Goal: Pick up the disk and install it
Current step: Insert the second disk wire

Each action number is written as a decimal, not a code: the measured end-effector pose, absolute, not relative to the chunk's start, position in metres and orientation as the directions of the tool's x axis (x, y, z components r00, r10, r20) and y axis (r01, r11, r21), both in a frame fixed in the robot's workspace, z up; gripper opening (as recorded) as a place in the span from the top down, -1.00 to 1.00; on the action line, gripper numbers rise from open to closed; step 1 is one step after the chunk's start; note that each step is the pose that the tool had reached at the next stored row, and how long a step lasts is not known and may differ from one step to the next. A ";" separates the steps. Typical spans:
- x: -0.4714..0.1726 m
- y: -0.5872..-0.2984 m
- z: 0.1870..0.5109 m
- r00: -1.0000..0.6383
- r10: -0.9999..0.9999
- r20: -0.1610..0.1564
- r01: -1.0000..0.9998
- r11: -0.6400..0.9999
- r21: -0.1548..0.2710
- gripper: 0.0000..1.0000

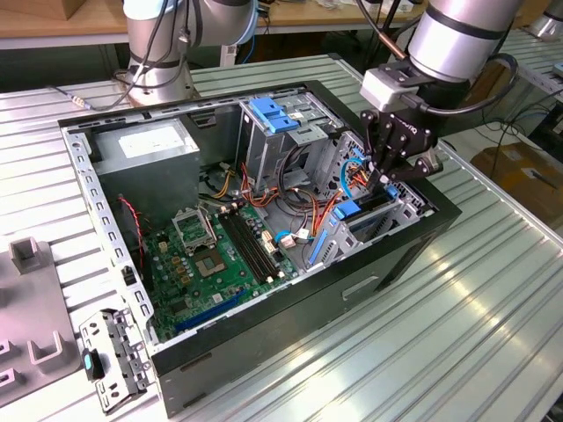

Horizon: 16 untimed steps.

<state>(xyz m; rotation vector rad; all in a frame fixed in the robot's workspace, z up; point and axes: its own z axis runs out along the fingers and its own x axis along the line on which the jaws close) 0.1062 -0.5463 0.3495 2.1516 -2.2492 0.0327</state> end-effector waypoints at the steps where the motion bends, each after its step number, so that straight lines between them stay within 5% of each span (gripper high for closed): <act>1: 0.105 -0.546 0.350 -0.044 -0.998 0.035 -0.999 0.044 0.005 0.79; 9: 0.096 -0.546 0.350 -0.044 -0.998 0.036 -0.999 0.044 0.005 0.79; 16: 0.097 -0.545 0.382 -0.044 -0.998 0.039 -0.999 0.044 0.005 0.79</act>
